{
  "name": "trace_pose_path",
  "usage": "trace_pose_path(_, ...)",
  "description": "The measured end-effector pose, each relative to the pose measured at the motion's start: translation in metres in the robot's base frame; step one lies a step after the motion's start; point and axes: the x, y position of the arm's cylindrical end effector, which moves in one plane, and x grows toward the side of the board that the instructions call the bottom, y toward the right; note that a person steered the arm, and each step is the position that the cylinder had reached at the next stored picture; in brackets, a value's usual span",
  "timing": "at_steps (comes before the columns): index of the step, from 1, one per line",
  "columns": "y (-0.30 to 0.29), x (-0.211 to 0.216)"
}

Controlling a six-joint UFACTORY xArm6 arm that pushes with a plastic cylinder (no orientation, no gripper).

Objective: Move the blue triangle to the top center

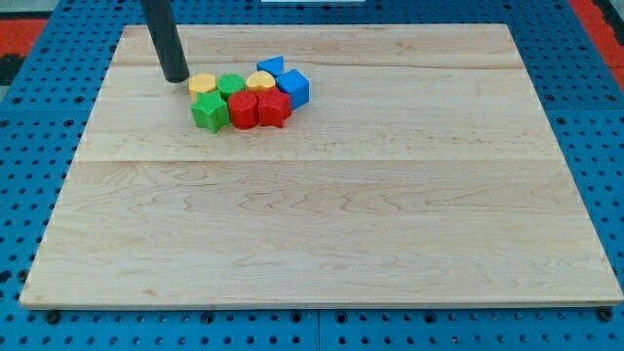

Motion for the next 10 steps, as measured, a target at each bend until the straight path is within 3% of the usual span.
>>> trace_pose_path(6,0.095,0.008)
trace_pose_path(9,0.155,-0.014)
trace_pose_path(10,0.156,-0.049)
